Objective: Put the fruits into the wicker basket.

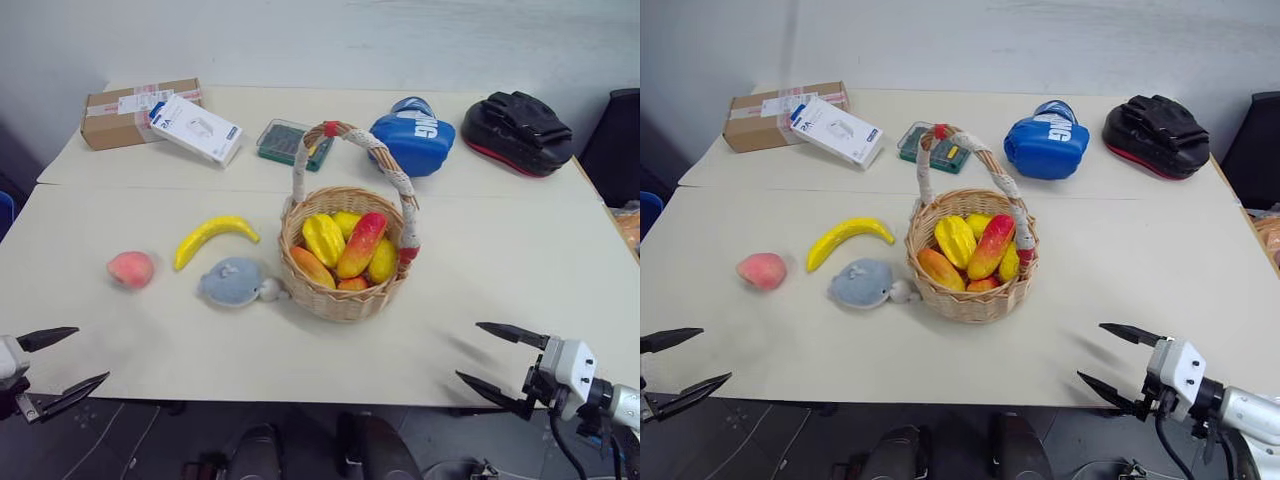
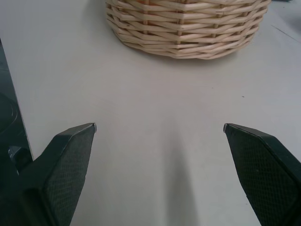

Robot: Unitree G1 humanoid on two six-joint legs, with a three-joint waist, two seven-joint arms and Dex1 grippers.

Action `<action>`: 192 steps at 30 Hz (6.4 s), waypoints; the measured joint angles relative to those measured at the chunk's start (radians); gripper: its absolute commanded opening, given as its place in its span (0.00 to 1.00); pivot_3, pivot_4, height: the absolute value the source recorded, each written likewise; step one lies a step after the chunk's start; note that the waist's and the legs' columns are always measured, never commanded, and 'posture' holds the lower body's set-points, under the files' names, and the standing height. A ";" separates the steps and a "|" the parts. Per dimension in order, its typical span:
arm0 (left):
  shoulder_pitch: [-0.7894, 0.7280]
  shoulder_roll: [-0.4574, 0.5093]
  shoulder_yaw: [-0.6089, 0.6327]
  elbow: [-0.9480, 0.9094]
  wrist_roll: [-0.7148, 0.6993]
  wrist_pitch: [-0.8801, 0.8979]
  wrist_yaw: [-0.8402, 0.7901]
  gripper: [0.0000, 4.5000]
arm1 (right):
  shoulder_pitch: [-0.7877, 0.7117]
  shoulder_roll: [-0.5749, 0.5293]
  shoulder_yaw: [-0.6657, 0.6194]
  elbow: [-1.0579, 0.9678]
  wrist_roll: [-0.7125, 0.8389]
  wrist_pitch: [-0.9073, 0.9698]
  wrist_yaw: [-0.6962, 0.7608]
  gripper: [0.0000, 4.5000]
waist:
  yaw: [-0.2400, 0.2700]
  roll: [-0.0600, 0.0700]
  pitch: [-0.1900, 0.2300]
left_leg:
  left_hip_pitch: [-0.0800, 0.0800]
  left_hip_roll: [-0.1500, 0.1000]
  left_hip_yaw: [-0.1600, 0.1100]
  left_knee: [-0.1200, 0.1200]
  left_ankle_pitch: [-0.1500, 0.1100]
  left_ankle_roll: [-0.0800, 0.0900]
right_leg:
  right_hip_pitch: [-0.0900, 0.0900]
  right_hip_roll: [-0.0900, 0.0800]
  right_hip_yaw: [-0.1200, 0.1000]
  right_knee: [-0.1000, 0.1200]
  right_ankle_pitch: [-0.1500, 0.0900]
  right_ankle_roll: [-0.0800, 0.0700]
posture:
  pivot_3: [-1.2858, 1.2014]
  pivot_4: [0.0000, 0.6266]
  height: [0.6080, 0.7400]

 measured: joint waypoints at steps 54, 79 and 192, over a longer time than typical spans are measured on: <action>-0.758 0.050 -0.315 0.059 -0.197 0.536 0.002 0.12 | -0.154 0.116 0.150 -0.513 0.166 0.253 -0.270 1.00 | -0.012 0.000 0.000 | 0.003 0.011 0.007 0.024 -0.007 -0.003 | -0.002 0.018 0.016 0.022 0.001 -0.001 | 0.52 0.24 1.00; -0.774 0.157 -0.076 0.986 0.024 0.200 0.448 0.70 | -0.310 0.155 0.302 -0.513 0.098 0.286 -0.305 1.00 | 0.004 -0.020 -0.012 | -0.001 0.011 0.010 0.022 -0.011 -0.001 | -0.006 0.005 0.007 0.019 0.001 -0.005 | 0.52 0.24 1.00; -1.089 0.022 -0.542 0.542 0.122 0.423 0.223 0.99 | -0.380 0.147 0.224 -0.493 0.089 0.331 -0.302 1.00 | 0.016 -0.015 -0.007 | 0.003 0.009 0.029 0.025 -0.019 -0.002 | -0.020 0.025 0.040 0.020 0.009 -0.004 | 0.52 0.24 1.00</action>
